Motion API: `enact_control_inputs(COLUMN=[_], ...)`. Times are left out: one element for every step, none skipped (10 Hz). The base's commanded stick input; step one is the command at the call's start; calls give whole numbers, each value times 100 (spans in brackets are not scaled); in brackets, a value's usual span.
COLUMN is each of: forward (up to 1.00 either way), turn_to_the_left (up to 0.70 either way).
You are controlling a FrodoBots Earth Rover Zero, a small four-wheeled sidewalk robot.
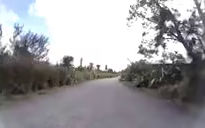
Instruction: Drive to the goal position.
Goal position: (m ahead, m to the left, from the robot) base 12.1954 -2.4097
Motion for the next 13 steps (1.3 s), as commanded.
enact_control_inputs(forward=[85,85,85,85,85,85,85,85,85,85,85,85,85], turn_to_the_left=[0,0,0,0,0,0,0,0,0,0,0,0,0])
